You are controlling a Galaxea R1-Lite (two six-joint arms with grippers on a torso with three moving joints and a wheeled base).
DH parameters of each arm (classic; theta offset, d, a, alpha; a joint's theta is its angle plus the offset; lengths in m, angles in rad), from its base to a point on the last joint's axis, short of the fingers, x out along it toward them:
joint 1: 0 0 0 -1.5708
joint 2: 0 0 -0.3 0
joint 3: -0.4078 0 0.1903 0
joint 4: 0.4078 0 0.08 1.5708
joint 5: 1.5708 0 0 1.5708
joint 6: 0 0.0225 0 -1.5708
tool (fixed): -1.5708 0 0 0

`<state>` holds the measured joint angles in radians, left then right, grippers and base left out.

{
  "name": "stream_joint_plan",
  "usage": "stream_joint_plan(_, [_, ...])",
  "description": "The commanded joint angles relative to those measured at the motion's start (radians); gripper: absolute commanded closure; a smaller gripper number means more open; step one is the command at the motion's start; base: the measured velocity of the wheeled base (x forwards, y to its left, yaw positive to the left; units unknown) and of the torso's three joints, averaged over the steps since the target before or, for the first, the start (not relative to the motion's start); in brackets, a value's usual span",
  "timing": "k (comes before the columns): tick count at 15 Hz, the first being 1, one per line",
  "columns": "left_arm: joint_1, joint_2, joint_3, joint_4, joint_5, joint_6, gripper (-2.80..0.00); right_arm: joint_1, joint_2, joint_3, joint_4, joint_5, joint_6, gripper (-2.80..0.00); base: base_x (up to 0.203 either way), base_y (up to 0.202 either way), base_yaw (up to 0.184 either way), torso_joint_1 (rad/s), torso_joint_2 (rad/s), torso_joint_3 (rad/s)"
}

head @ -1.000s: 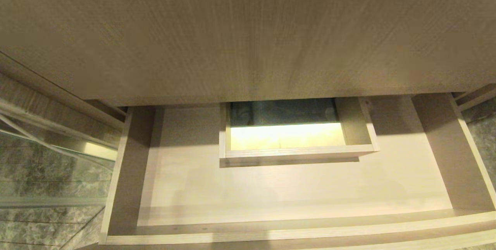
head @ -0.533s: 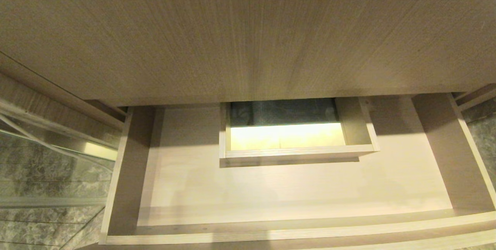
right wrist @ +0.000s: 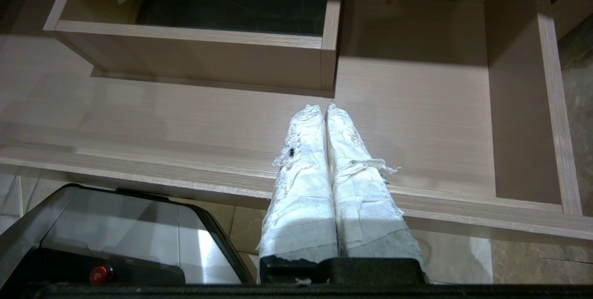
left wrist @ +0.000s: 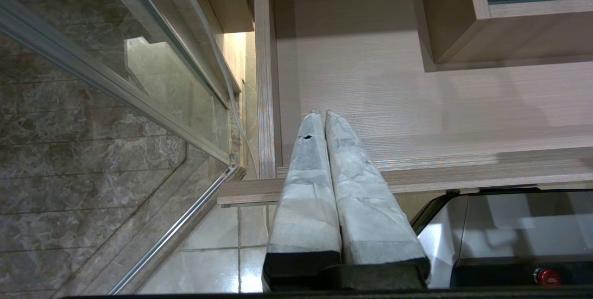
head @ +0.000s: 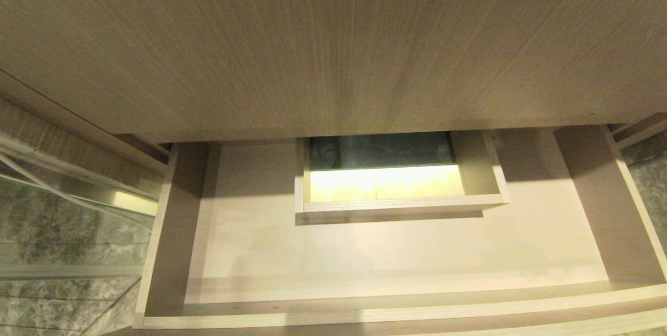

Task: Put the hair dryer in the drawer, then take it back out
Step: Pick up the hairdryer

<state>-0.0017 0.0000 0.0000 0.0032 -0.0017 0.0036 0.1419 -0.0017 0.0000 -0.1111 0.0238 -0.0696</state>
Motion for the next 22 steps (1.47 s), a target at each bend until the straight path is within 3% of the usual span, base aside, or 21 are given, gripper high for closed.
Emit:
stream_joint_plan(1, [0.0,0.0,0.002,0.0,0.0,0.001,0.0,0.001,-0.038,0.04,-0.001,0.001,-0.001,0.0,0.0,0.0,0.0,0.0,0.0,0.0])
stream_joint_plan(22, [0.0,0.0,0.001,0.001,0.0,0.001,0.0,0.001,-0.038,0.04,0.002,0.002,-0.003,0.0,0.0,0.0,0.0,0.007,-0.01,-0.003])
